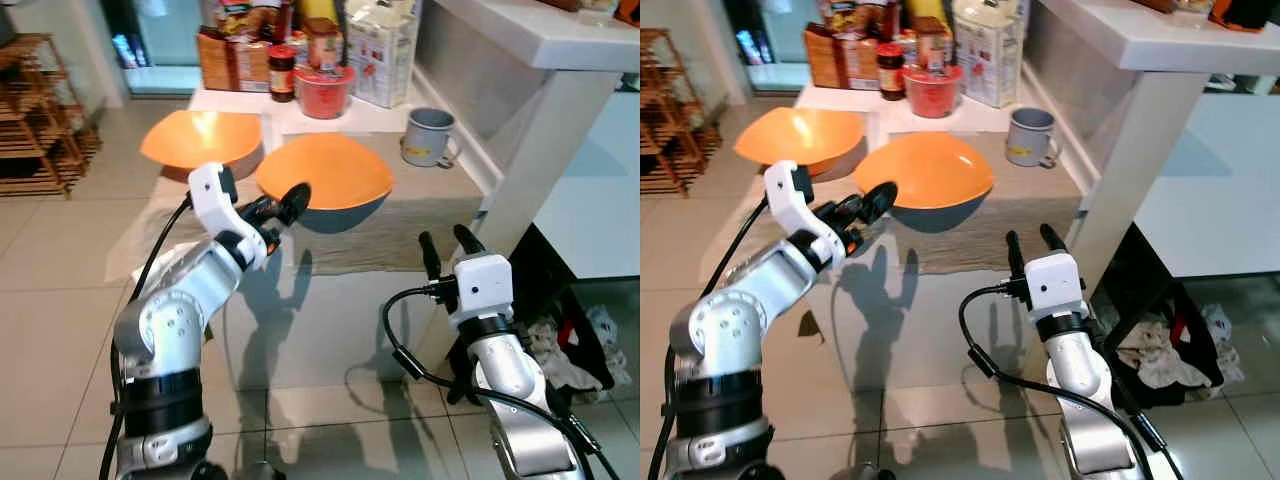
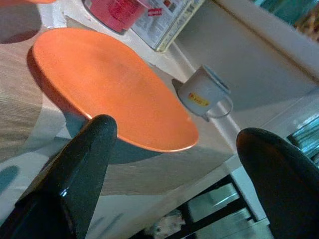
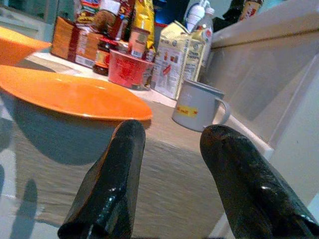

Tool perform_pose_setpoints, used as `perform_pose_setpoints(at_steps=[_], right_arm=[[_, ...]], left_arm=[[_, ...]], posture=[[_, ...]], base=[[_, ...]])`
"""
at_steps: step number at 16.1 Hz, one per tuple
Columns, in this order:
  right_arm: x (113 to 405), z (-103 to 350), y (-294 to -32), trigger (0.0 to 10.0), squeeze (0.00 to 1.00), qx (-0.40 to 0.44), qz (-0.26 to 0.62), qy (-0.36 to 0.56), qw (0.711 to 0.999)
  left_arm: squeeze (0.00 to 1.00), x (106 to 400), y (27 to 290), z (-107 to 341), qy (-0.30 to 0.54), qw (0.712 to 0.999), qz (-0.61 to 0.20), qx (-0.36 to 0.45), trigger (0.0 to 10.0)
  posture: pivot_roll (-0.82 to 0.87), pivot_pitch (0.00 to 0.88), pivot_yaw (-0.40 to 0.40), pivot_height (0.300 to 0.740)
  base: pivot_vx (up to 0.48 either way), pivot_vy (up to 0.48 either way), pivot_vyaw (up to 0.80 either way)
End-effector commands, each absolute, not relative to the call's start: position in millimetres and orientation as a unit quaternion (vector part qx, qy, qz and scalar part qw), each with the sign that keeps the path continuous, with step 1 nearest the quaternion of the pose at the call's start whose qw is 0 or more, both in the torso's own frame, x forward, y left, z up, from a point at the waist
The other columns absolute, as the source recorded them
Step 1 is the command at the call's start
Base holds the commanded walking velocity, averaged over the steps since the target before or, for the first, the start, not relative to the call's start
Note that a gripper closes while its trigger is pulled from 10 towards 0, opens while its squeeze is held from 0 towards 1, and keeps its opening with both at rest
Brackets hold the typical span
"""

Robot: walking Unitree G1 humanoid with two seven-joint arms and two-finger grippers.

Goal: Setting the table

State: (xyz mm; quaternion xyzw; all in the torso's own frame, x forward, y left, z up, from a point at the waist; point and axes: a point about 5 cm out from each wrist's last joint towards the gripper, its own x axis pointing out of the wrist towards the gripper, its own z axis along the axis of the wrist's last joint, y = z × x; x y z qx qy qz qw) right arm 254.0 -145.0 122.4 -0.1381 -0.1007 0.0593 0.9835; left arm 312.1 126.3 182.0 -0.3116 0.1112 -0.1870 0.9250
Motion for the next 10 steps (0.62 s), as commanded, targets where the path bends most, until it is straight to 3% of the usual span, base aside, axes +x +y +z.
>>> perform_pose_setpoints(at_steps=[1, 4, 9, 10], right_arm=[[255, 124, -145, 10.0, 0.00, -0.141, 0.061, -0.104, 0.983], [254, 123, -145, 10.0, 0.00, -0.141, 0.061, -0.102, 0.983], [254, 123, -145, 10.0, 0.00, -0.139, 0.060, -0.101, 0.983], [254, 123, -145, 10.0, 0.00, -0.138, 0.060, -0.101, 0.983]], left_arm=[[0.00, 314, 127, 180, 0.128, 0.920, -0.179, -0.325, 10.0], [0.00, 317, 131, 176, 0.142, 0.916, -0.163, -0.339, 10.0], [0.00, 311, 133, 170, 0.118, 0.956, -0.175, -0.203, 10.0], [0.00, 309, 132, 169, 0.119, 0.952, -0.178, -0.218, 10.0]], posture=[[0.03, 0.000, -0.008, 0.740], [0.03, 0.002, -0.006, 0.740], [0.03, 0.003, -0.004, 0.740], [0.03, 0.002, -0.002, 0.740]], base=[[0.000, 0.000, 0.00], [0.000, 0.000, 0.00], [0.000, 0.000, 0.00], [0.000, 0.000, 0.00]])
